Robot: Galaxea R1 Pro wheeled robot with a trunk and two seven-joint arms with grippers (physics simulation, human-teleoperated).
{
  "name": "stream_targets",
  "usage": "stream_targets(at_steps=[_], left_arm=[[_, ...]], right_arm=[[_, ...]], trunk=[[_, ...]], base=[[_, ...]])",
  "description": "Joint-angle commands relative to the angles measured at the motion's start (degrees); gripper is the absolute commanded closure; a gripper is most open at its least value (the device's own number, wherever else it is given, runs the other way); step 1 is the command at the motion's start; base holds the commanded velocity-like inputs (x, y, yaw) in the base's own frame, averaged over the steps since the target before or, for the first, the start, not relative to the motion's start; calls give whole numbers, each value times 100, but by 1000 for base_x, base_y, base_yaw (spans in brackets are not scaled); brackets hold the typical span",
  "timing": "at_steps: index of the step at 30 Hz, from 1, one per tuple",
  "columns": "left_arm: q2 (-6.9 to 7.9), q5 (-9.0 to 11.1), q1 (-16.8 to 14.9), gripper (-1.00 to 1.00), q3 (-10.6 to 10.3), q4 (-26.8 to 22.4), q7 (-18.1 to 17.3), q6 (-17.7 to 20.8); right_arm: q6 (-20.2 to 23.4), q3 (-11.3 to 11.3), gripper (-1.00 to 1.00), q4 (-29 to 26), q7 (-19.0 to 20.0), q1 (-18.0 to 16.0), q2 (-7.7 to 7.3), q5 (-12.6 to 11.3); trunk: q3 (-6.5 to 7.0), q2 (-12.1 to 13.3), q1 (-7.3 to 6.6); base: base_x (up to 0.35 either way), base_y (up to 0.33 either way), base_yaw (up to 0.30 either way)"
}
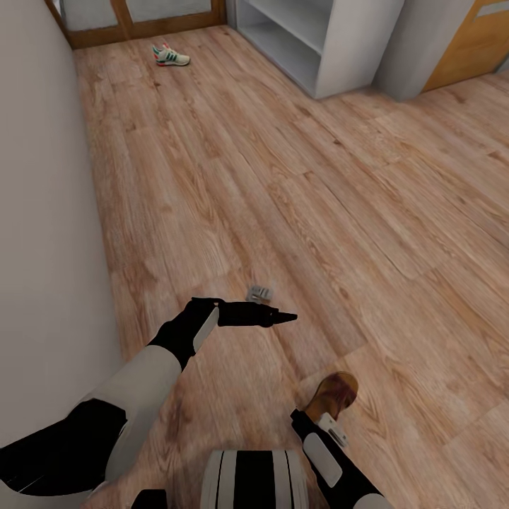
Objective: Pick up the two gym shoes and the two sandals from the corridor floor and place them onto the hallstand (shoe rack) in the corridor, making sure they are on the rack and not on the floor. Arrange them so the two gym shoes are next to each other and the two sandals are next to each other.
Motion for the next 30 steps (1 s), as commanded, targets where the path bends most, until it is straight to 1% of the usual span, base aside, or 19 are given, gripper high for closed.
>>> stream_targets(at_steps=[1, 9, 10, 30], left_arm=[[0, 33, -2, -100, -4, 0, -1, 50], [0, 39, -3, -100, 4, 0, 2, 49], [0, 39, -2, -100, 4, 0, 1, 48], [0, 37, 68, -100, 1, -57, 3, 44]], right_arm=[[-21, 39, -100, -7, -38, -2, -8, -53], [-21, 39, -100, -7, -38, 6, -44, -57], [-21, 39, 100, -7, -38, 7, -48, -58], [-21, 39, 100, -11, -38, 7, -55, -52]], trunk=[[-26, -3, 1], [-26, -3, 1], [-26, -3, 1], [-26, -3, 1]], base=[[0, 0, 0], [0, 0, 0], [0, 0, 0], [0, 0, 0]])
